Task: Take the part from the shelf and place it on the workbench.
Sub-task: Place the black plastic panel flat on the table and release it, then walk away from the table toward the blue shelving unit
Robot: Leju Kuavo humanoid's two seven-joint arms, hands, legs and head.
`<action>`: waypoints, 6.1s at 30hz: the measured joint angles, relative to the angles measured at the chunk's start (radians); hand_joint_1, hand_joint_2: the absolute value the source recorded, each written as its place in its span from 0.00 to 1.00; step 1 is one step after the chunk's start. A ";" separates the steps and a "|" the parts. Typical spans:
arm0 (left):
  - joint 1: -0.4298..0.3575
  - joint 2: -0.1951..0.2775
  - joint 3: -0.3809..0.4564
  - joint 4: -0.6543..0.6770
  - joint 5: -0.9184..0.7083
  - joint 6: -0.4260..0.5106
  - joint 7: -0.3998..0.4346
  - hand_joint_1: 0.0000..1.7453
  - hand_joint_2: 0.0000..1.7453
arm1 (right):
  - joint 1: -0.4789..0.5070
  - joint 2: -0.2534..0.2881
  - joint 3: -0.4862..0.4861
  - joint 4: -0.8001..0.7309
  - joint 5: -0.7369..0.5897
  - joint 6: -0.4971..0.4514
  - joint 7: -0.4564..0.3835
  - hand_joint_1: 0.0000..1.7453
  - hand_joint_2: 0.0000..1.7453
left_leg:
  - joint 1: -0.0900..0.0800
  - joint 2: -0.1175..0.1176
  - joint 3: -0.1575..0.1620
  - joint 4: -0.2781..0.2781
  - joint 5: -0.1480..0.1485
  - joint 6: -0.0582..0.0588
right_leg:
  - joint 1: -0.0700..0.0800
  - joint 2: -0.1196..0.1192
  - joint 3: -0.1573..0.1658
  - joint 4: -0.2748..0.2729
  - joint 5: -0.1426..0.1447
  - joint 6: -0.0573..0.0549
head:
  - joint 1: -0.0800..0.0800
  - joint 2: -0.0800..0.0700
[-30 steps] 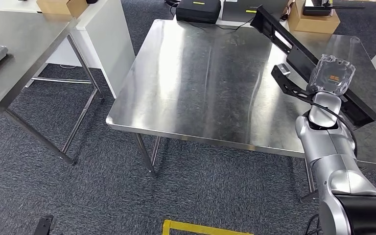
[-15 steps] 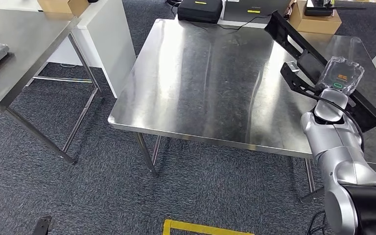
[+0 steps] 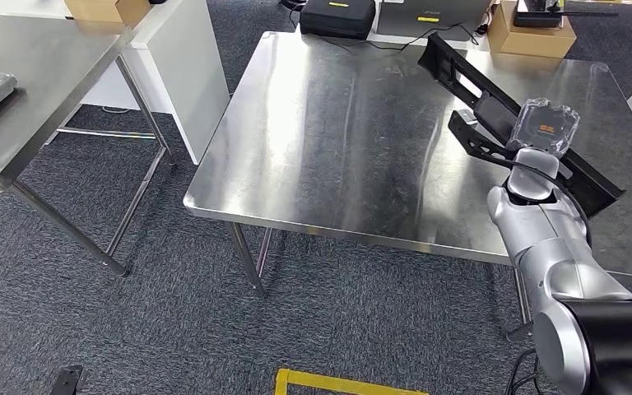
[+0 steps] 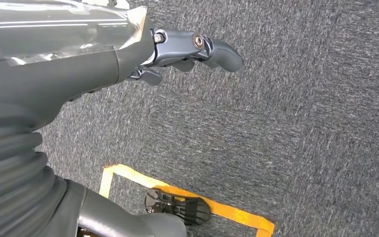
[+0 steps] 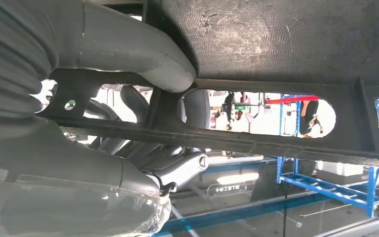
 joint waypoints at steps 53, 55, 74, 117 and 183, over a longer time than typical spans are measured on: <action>-0.011 0.020 0.005 -0.019 -0.080 0.015 0.021 0.00 1.00 | 0.002 0.020 0.013 0.041 0.000 0.010 0.008 0.00 0.00 | 0.000 0.000 0.001 0.000 0.000 0.000 | 0.000 0.000 0.000 0.000 0.000 0.000 | 0.000 0.000; -0.011 0.021 0.005 -0.019 -0.081 0.015 0.021 0.00 1.00 | 0.002 0.018 0.010 0.041 0.000 0.008 0.009 0.00 0.00 | 0.000 0.000 0.001 0.000 0.000 0.000 | 0.000 0.000 0.000 0.000 0.000 0.000 | 0.000 0.000; -0.006 0.029 0.025 -0.019 -0.100 0.006 0.018 0.00 1.00 | 0.013 -0.027 -0.069 0.040 0.000 -0.009 0.016 0.00 0.00 | -0.001 0.000 0.002 0.000 0.000 0.000 | -0.001 0.000 0.001 0.000 0.000 0.000 | 0.000 0.000; 0.026 -0.004 0.193 -0.060 -0.201 -0.031 -0.039 0.00 0.00 | 0.072 -0.089 -0.076 -0.208 0.000 -0.117 -0.053 0.00 0.00 | -0.002 -0.001 0.002 0.000 0.000 0.001 | -0.002 -0.001 0.001 0.000 0.000 0.000 | 0.000 0.000; 0.033 -0.094 0.232 -0.082 -0.049 -0.083 -0.067 0.00 0.00 | 0.579 -0.120 -0.068 -1.082 0.000 -0.110 -0.327 0.00 0.00 | 0.010 -0.025 -0.045 0.115 -0.070 -0.024 | -0.004 0.004 0.057 0.003 -0.043 -0.035 | -0.002 0.000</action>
